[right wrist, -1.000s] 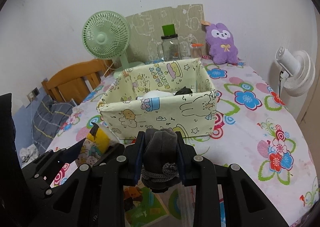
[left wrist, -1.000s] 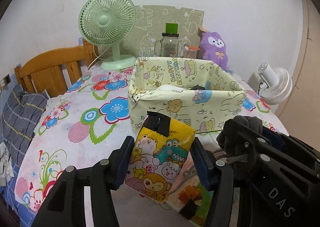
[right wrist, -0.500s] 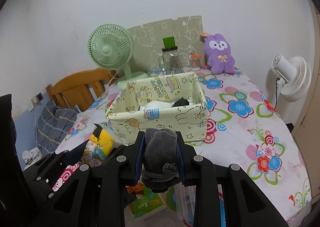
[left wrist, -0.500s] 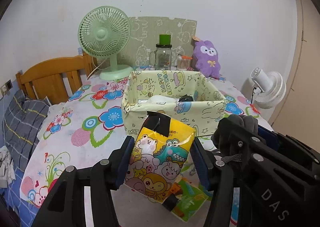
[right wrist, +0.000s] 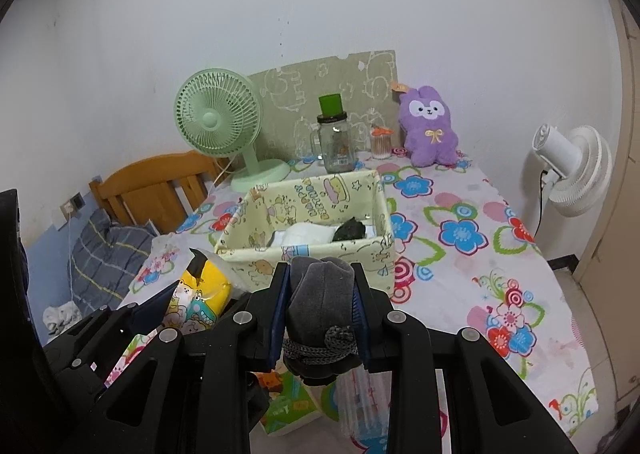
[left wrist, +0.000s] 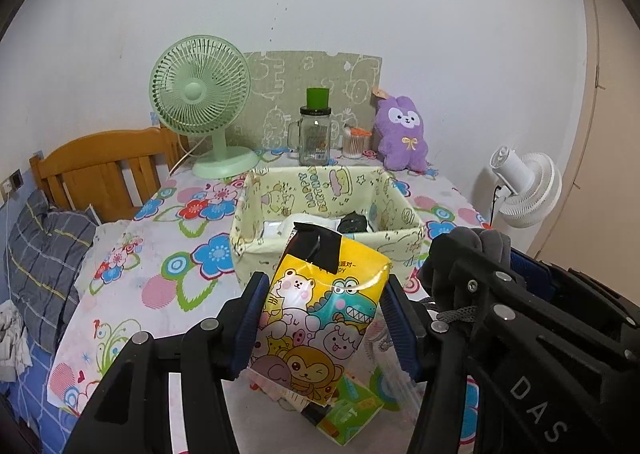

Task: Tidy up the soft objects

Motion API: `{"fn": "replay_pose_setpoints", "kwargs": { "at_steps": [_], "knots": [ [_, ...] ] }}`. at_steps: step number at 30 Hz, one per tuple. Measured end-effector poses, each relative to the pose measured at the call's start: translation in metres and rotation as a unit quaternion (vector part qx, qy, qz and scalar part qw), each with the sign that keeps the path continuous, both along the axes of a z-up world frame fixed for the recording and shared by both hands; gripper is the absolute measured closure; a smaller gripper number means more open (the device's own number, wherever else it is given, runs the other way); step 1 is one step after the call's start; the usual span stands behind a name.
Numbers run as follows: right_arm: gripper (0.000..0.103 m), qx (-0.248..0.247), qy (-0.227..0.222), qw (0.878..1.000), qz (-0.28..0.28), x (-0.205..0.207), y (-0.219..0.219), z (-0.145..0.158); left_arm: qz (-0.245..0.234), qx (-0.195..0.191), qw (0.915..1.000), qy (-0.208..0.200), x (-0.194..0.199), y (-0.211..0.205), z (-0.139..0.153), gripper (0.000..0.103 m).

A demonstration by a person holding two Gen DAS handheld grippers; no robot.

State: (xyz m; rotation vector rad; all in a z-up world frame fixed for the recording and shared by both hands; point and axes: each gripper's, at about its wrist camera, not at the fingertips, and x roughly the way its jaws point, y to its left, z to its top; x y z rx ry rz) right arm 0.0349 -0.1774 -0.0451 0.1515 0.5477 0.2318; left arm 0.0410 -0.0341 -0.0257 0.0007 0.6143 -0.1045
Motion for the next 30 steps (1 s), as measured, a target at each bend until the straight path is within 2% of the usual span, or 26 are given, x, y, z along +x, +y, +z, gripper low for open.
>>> {"fn": "replay_pose_setpoints", "kwargs": {
  "at_steps": [12, 30],
  "knots": [
    [0.071, -0.002, -0.01, 1.0, -0.002, 0.01, -0.002, 0.021, -0.004, -0.003, 0.9999, -0.009, 0.011, -0.002, 0.019, 0.044],
    [0.071, 0.001, -0.009, 1.0, -0.001, 0.056, 0.005, 0.032, -0.007, 0.004, 0.9999, -0.009, 0.057, 0.003, 0.028, 0.044]
  ]
}}
